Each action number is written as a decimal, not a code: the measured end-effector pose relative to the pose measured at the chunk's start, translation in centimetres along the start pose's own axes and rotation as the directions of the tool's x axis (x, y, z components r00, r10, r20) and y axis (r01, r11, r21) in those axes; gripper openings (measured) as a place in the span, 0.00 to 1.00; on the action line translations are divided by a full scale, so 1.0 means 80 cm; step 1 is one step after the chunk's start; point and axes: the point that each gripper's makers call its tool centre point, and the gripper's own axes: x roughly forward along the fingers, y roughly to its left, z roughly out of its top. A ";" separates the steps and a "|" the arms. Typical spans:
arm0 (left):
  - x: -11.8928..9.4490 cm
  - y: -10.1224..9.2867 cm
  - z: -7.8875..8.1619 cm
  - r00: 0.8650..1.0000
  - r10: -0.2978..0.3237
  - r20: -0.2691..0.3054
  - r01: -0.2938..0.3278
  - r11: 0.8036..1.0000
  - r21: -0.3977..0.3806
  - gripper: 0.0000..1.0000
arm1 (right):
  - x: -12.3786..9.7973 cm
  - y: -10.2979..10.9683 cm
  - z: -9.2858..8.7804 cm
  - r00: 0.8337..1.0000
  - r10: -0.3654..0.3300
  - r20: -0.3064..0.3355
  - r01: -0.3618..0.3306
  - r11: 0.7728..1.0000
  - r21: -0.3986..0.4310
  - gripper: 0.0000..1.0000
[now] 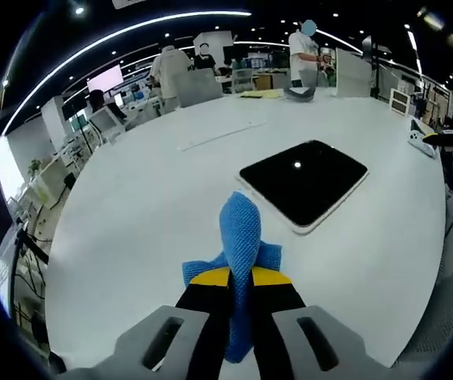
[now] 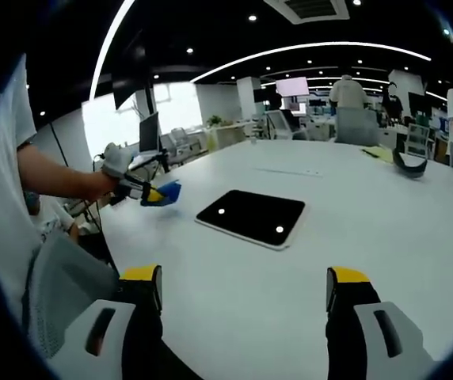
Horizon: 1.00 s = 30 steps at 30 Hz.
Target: Wipe the mirror surface with the cleaning cloth until all visible marks leave the cleaned area.
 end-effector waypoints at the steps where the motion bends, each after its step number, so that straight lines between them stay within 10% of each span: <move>1: 0.000 0.000 0.006 1.000 0.000 0.009 0.000 1.000 -0.006 0.05 | 0.000 0.000 0.000 1.000 -0.001 0.001 0.001 1.000 -0.001 0.86; 30: 0.015 -0.007 0.076 0.993 -0.002 0.121 0.010 0.998 -0.066 0.05 | 0.002 -0.002 0.002 1.000 0.000 0.009 0.000 1.000 0.009 0.97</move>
